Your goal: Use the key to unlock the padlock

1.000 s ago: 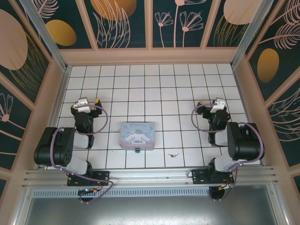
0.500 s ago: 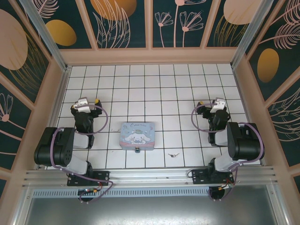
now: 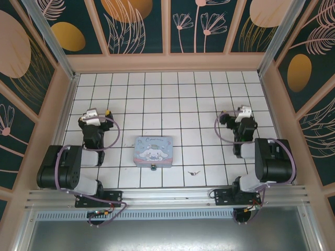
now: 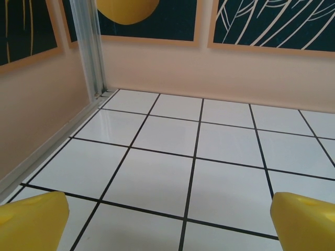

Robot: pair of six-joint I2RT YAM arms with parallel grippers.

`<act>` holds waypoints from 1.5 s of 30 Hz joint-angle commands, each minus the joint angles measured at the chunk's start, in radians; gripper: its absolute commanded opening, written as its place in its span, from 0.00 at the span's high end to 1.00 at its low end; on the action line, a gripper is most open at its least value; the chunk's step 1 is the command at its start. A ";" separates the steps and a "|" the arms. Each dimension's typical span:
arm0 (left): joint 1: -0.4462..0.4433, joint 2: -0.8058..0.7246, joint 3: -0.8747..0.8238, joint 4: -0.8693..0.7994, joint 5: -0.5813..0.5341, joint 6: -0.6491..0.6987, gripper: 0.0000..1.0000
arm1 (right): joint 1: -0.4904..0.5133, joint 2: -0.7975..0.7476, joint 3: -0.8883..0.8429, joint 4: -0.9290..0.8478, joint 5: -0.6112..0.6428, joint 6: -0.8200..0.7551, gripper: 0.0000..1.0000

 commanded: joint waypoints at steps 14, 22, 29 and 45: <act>0.005 -0.394 0.370 -1.067 0.087 -0.361 0.03 | 0.147 -0.006 0.420 -0.713 -0.197 0.285 0.01; 0.004 -0.419 0.370 -1.300 0.420 -0.499 0.12 | 0.449 -0.072 0.420 -0.935 -0.200 0.385 0.06; -0.120 -0.501 0.283 -1.366 0.481 -0.569 0.13 | 0.659 -0.207 0.342 -0.971 -0.186 0.592 0.10; -0.340 -0.638 0.105 -1.301 0.544 -0.741 0.25 | 0.953 -0.167 0.302 -1.043 -0.017 0.809 0.24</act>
